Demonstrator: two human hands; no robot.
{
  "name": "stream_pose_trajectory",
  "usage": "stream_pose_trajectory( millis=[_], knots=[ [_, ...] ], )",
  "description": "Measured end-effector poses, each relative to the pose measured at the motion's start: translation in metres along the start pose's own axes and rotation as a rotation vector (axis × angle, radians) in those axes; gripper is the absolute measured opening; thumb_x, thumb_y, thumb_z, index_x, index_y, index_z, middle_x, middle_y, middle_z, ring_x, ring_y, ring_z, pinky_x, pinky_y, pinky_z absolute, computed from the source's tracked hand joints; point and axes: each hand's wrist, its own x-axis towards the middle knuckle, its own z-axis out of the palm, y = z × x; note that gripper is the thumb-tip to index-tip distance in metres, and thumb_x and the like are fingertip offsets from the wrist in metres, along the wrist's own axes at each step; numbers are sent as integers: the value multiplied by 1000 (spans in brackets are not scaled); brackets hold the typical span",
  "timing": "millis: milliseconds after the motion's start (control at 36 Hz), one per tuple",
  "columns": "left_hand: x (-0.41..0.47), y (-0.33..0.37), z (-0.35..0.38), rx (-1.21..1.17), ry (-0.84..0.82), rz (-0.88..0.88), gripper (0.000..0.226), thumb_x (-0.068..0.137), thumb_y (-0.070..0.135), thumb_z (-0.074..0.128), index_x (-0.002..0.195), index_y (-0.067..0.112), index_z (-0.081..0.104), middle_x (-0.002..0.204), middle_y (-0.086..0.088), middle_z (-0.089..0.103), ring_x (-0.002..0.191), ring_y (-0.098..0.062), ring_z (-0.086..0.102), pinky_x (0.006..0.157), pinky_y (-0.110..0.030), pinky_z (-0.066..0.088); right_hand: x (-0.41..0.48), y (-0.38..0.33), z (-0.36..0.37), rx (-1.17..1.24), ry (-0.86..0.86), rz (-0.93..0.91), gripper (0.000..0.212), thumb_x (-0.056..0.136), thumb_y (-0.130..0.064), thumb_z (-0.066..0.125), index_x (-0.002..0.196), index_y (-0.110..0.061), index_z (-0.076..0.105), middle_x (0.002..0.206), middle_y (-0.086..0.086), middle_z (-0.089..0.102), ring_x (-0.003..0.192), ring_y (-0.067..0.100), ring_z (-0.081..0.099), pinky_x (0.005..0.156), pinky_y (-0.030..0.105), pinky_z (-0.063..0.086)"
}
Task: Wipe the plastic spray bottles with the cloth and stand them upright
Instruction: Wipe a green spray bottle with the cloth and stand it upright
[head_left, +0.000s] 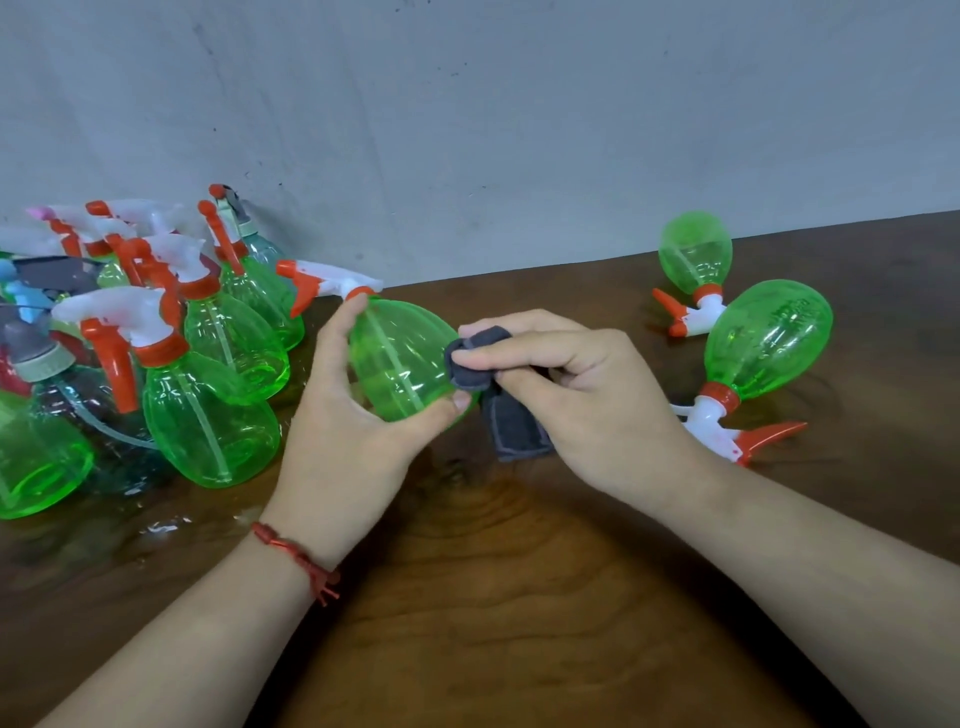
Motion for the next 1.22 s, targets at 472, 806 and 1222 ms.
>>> stream_pose_trajectory(
  millis=[472, 806, 1222],
  knots=[
    [-21, 18, 5, -255, -438, -34, 95, 69, 14, 91, 148, 22, 38, 128, 1, 71, 113, -21, 73, 92, -33, 59, 8, 2, -3, 346, 249, 202, 27, 102, 5, 61, 117, -9, 79, 112, 5, 81, 109, 17, 76, 99, 34, 59],
    [-10, 17, 9, -274, -117, -43, 93, 70, 27, 93, 152, 28, 49, 132, 6, 73, 121, -18, 72, 100, -35, 60, 4, -5, 4, 371, 179, 204, 31, 101, 8, 60, 109, -14, 81, 111, 0, 82, 111, 15, 75, 99, 30, 58],
    [-1, 22, 4, -629, -61, -317, 71, 97, 44, 70, 154, 10, 44, 149, -21, 60, 135, -40, 62, 107, -63, 54, 2, -2, 1, 127, 138, -11, 30, 95, 13, 67, 112, -9, 80, 118, 4, 77, 117, 15, 71, 105, 30, 55]
  ],
)
